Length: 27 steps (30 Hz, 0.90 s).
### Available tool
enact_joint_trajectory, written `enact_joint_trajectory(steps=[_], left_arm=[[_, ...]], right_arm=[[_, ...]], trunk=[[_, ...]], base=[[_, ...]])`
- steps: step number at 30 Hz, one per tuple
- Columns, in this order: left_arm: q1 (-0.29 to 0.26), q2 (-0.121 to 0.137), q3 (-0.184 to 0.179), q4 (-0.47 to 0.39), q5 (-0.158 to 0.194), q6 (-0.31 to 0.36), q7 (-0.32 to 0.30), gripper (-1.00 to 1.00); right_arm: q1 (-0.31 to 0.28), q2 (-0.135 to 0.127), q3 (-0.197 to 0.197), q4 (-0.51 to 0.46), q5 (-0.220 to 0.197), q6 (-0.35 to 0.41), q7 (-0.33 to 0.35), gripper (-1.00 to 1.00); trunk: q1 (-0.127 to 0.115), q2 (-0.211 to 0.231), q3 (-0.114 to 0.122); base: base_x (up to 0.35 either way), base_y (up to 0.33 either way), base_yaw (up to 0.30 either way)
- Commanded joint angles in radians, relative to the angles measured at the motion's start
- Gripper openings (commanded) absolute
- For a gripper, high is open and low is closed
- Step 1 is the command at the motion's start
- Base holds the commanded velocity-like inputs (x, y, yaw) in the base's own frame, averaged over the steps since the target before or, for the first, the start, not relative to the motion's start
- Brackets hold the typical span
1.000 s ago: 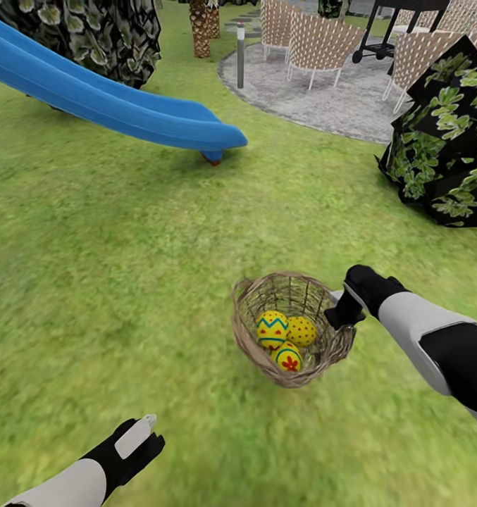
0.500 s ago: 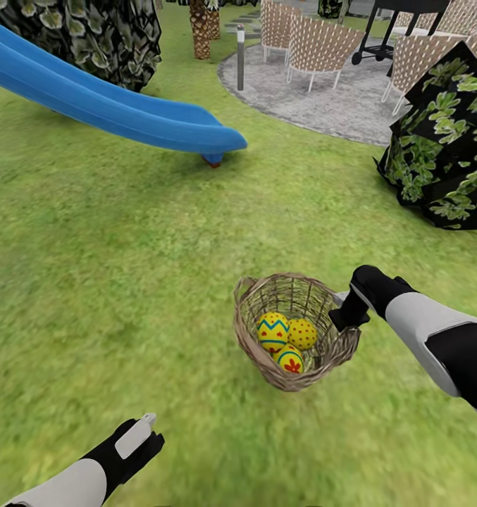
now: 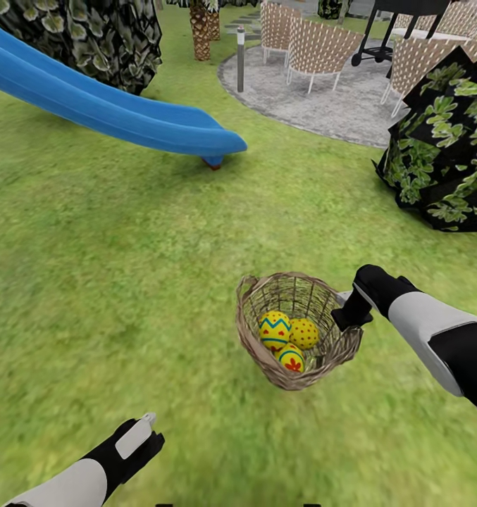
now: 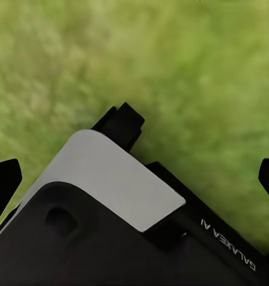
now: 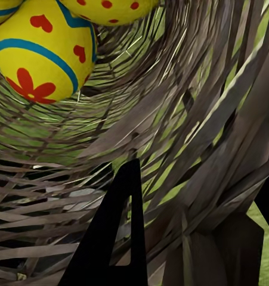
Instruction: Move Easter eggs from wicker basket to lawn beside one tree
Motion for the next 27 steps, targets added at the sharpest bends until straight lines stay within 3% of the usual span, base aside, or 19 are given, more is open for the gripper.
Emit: enact_joint_trajectory(steps=[1, 22, 27], left_arm=[[0.0, 0.001, -0.007, -0.003, 0.004, 0.0, 0.006, 1.0], [0.0, 0.001, -0.007, -0.003, 0.006, -0.005, 0.006, 1.0], [0.0, 0.002, -0.007, -0.003, 0.008, -0.003, -0.024, 1.0]], right_arm=[[0.0, 0.0, -0.002, -0.002, 0.004, 0.005, 0.008, -1.0], [0.0, -0.017, -0.002, -0.005, 0.017, 0.004, 0.008, -1.0], [0.0, -0.017, -0.003, -0.005, 0.017, 0.004, 0.008, -1.0]], trunk=[[-0.004, 0.007, 0.003], [-0.084, 0.154, 0.068], [-0.104, 0.189, 0.084]], base=[[0.0, 0.0, 0.0], [0.0, 0.0, 0.0], [0.0, 0.0, 0.0]])
